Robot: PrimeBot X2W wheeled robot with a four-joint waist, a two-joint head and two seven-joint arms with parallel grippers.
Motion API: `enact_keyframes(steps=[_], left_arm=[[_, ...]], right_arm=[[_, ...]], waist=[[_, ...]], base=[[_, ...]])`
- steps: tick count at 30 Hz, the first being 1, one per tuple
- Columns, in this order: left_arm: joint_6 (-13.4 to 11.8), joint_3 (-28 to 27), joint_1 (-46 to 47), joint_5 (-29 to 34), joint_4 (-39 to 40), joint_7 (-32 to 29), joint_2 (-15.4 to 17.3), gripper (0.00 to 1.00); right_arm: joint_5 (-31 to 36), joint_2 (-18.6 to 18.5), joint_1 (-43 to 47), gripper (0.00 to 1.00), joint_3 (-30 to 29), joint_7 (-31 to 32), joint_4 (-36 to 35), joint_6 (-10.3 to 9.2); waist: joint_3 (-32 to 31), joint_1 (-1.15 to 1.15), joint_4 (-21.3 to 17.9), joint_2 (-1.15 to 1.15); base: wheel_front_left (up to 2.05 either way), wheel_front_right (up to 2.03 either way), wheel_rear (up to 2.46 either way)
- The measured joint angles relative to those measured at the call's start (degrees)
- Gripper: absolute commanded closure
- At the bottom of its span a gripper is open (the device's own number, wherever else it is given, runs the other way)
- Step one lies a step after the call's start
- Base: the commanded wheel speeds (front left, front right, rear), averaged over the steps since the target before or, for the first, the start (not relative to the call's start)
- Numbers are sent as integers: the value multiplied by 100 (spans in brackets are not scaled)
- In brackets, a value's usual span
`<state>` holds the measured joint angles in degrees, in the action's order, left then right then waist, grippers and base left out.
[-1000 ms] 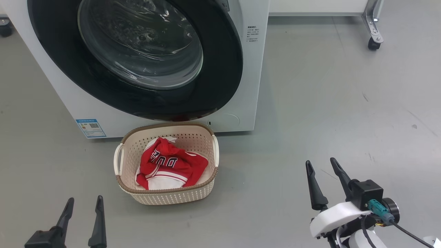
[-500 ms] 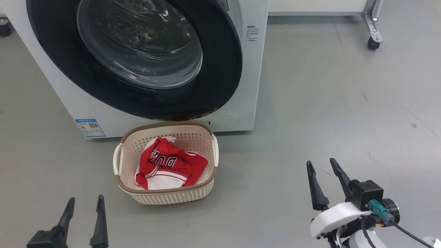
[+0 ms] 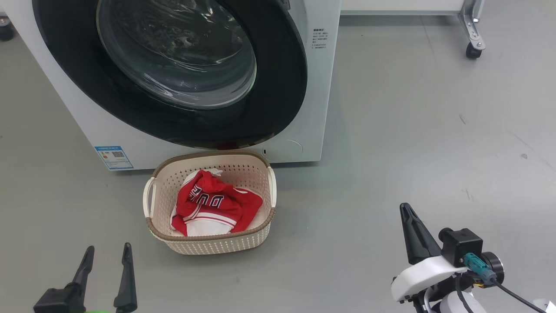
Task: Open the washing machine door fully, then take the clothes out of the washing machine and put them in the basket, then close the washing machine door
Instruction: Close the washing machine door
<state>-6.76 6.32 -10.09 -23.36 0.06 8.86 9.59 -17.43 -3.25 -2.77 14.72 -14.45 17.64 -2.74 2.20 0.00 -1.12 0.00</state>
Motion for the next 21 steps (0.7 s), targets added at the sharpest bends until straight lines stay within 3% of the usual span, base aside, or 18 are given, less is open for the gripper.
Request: enact_keyframes(steps=[9,21], left_arm=[[0,3,17,47,148,-71,7,0],[0,114,317,130,282,-122,-43,0]], right_arm=[[7,-33,-216,100,54,59,-10,33],[160,-181,-1199,100,209,265,-16,272]], waist=[[197,0,52,0],[574,0,301,0]], base=[[0,0,0],[0,0,0]])
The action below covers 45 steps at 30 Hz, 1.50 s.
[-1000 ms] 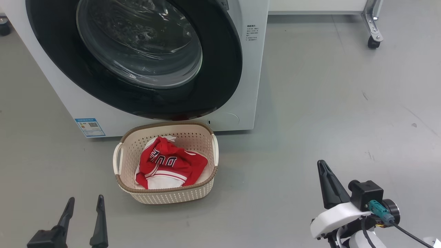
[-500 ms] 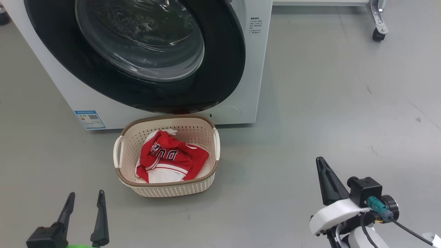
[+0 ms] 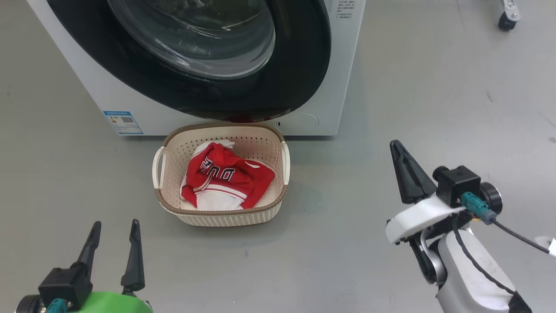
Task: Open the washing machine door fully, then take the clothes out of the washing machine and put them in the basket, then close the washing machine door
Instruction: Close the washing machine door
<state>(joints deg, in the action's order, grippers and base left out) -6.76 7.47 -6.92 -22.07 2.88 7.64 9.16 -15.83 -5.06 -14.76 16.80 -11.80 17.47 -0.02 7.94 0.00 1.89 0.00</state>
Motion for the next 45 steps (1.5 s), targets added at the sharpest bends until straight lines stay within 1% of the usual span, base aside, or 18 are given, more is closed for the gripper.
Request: enact_keyframes(steps=[11,17,22,26,32,36,45], left_arm=[[0,104,292,43,130,1,-58,0],[0,211,431,48,147,5,-127,0],[3,248,536,47,146,38,-168,0],[11,307,675,47,135,86,-252,0],[63,390,826,46,80,152,-304,0],[148,446,980,46,57,203,-332,0],[210,560,1237,40,-67,315,-433,0]], right_arm=[[135,4,-1099,100,172,325,300,241],[148,-13,-1829,100,126,503,559,248],[160,-63,-2215,100,48,579,762,249],[163,-146,-2563,100,-24,644,973,297],[187,-287,-3024,100,-90,709,1302,314],[208,-371,-3414,100,-122,758,1507,348],[237,-563,-3995,100,-207,803,1846,360]], waist=[[339,0,400,0],[542,0,654,0],[681,0,824,0],[818,0,991,0],[1011,0,1218,0],[1179,0,1366,0],[1460,0,1582,0]], base=[[0,0,0],[0,0,0],[0,0,0],[0,0,0],[0,0,0],[0,0,0],[0,0,0]])
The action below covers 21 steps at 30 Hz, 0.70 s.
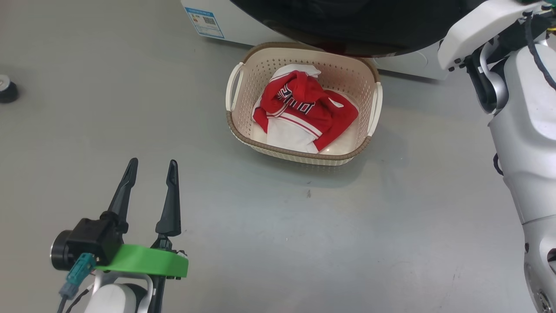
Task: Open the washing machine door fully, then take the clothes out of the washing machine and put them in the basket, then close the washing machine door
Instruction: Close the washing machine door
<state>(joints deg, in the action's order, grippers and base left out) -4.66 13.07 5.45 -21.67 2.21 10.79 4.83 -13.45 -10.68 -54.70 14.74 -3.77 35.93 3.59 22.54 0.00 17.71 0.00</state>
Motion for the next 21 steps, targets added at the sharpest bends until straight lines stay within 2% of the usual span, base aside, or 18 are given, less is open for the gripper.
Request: enact_keyframes(steps=[8,21], left_arm=[[51,30,146,-26,-118,64,-48,0],[193,245,508,-48,-283,171,-164,0]], right_arm=[[53,-112,-427,100,-38,-5,249,5],[278,-544,-1335,100,-133,21,563,-14]], waist=[[210,0,143,0],[596,0,377,0]], base=[[0,0,0],[0,0,0]])
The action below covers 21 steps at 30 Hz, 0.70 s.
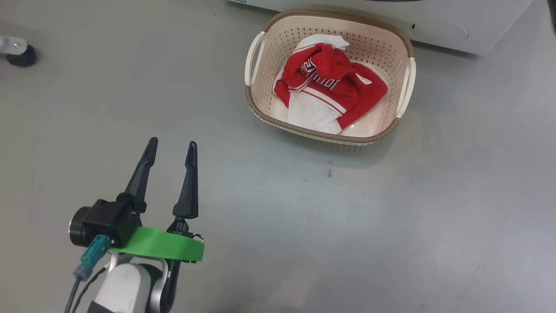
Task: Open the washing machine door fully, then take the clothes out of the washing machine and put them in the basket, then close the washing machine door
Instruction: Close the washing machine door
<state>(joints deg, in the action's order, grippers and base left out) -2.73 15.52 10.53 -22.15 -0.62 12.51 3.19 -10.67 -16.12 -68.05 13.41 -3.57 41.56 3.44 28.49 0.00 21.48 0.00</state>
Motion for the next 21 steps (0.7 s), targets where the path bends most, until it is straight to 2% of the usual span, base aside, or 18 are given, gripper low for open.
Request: enact_keyframes(steps=[7,13,21], left_arm=[[5,33,131,-15,-177,69,-40,0],[8,47,169,-52,-278,76,-52,0],[9,46,291,-54,-443,127,-64,0]], right_arm=[[14,-69,-211,100,-149,-88,238,-67],[12,-70,-321,100,-241,-229,407,-209],[4,-33,-348,100,-165,-493,625,-151]], waist=[[137,0,156,0],[159,0,200,0],[114,0,186,0]], base=[[0,0,0],[0,0,0],[0,0,0]])
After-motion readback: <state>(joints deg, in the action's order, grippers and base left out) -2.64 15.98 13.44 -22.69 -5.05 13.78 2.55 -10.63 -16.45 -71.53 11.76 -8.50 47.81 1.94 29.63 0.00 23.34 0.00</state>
